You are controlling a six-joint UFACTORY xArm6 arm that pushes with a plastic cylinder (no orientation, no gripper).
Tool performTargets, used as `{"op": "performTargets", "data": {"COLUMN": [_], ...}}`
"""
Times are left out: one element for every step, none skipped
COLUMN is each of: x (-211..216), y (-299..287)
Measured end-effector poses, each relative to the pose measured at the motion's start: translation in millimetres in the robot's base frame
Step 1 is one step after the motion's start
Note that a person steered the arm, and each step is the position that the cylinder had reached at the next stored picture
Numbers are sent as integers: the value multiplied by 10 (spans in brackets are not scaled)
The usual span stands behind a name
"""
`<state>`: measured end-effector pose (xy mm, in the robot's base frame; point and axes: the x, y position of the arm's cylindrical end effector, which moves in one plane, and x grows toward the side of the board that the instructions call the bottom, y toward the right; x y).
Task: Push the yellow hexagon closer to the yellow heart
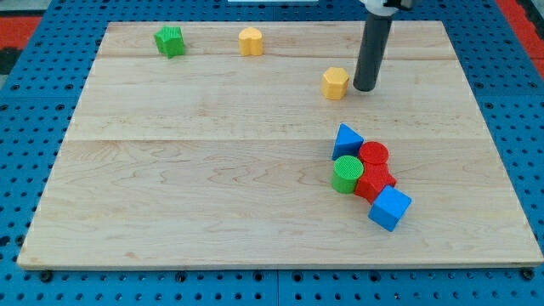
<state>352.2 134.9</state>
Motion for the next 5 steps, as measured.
{"op": "performTargets", "data": {"x": [-158,-463,-152,-266,-430], "y": [-541,-759,-894,-1611,-1547]}}
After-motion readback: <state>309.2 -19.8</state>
